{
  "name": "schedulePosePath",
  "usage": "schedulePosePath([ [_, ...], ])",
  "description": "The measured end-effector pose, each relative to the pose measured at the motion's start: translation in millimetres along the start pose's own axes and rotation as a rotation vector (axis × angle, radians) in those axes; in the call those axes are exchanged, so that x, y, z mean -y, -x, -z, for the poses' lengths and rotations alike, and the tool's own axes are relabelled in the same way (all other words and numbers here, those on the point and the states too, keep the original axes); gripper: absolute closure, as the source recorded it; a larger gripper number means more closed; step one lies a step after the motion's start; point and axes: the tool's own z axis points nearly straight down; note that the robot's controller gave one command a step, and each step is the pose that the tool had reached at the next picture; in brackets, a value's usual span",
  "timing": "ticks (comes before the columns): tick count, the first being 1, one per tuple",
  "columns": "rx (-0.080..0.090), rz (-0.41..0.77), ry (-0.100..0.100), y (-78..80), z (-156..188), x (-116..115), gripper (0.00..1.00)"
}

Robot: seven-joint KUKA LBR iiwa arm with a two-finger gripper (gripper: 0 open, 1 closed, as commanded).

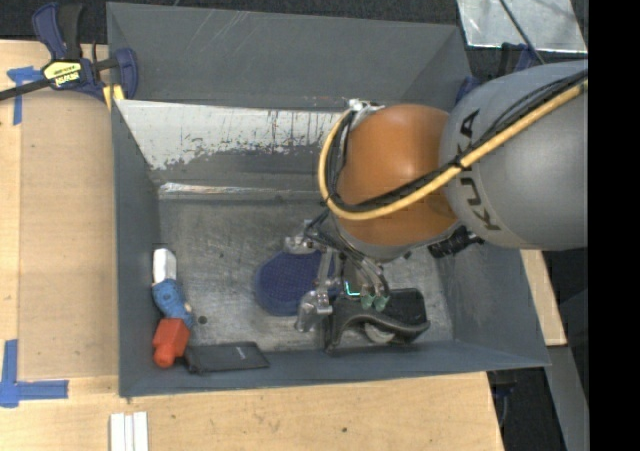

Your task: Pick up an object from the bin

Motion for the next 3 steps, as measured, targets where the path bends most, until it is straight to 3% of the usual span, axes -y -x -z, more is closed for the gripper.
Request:
schedulePosePath([
  [1, 0.024, 0.109, 0.008, 36.7, -95, 42, 0.0],
  [2, 0.044, 0.106, 0.008, 42.2, -89, 42, 1.0],
  [3, 0.018, 0.113, 0.001, 56.4, 69, 38, 1.0],
])
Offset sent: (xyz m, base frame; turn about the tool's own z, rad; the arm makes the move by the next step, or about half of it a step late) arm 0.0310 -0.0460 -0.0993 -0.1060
